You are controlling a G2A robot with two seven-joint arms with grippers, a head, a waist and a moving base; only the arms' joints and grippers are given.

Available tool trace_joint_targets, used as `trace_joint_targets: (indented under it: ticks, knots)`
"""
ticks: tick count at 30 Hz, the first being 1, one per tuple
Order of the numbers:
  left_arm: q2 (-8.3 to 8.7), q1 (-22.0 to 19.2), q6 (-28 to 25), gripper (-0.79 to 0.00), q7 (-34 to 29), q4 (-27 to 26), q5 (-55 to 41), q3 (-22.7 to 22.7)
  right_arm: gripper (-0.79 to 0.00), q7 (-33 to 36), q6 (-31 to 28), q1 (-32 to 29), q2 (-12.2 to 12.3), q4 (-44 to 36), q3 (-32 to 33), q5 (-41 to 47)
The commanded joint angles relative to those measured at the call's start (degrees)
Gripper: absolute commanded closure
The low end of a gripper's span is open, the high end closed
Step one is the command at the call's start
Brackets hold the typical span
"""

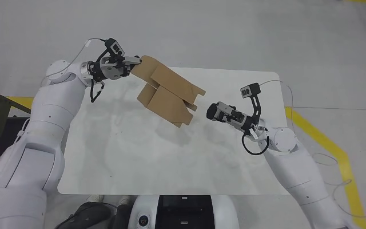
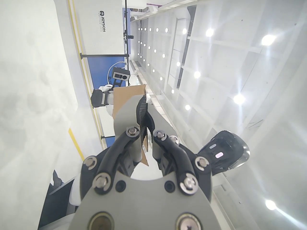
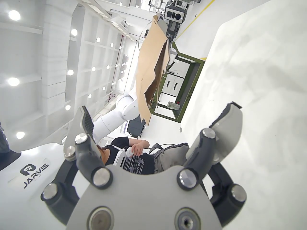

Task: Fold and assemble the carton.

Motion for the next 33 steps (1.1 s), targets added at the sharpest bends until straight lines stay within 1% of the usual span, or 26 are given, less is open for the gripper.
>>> trace_joint_targets:
  ticks: [1,2,3,4,9,11,13,14,16,18,22,23,28,33]
  knots:
    - [0.0,0.0,0.0,0.0,0.0,0.0,0.0,0.0,-0.696,-0.2,0.1,-0.1,0.0,-0.1,0.0,-0.1]
    - [0.0,0.0,0.0,0.0,0.0,0.0,0.0,0.0,-0.403,-0.6,0.5,-0.4,-0.1,-0.6,-0.1,-0.3]
    - [0.0,0.2,0.1,0.0,0.5,-0.1,0.1,0.0,-0.283,-0.5,0.7,-0.6,-0.1,-1.1,-0.2,-0.2]
    - [0.04,0.6,0.0,0.0,2.1,-1.1,0.6,-0.1,0.0,-0.3,0.8,-0.7,-0.1,-1.4,-0.2,0.0]
    - [0.69,2.3,1.0,0.0,4.4,-4.3,3.6,-1.3,0.0,0.7,0.4,-1.2,-0.4,-0.9,-0.8,0.8]
    - [0.91,2.9,1.4,0.0,4.7,-5.0,4.1,-1.9,-0.08,1.2,0.3,-1.2,-0.6,-0.3,-1.4,1.1]
    - [1.07,3.3,1.9,0.0,4.8,-5.7,4.5,-2.4,-0.052,1.5,0.3,-1.1,-0.8,0.1,-1.9,1.3]
    - [1.13,3.6,2.2,0.0,4.9,-6.1,4.5,-2.7,-0.055,1.7,0.3,-1.1,-0.9,0.4,-2.2,1.4]
    - [1.2,4.0,2.7,0.0,4.9,-6.7,4.5,-3.2,-0.148,1.9,0.4,-1.0,-1.1,0.8,-2.8,1.4]
    - [1.24,4.4,3.0,0.0,5.0,-7.2,4.5,-3.7,-0.151,2.0,0.5,-0.8,-1.3,1.3,-3.4,1.4]
    - [1.19,5.1,3.6,0.0,5.2,-8.1,4.6,-4.4,-0.219,2.1,0.5,-0.4,-1.7,2.6,-4.2,1.6]
    - [1.17,5.2,3.7,0.0,5.3,-8.3,4.7,-4.5,-0.209,2.0,0.5,-0.3,-1.8,2.9,-4.3,1.6]
    - [1.09,5.7,4.2,0.0,5.4,-9.3,5.4,-5.1,-0.234,2.4,0.4,0.1,-2.1,3.6,-4.9,2.2]
    - [0.96,6.1,4.6,0.0,5.6,-9.8,6.0,-5.6,-0.234,3.1,0.3,0.4,-2.5,4.3,-5.0,3.5]
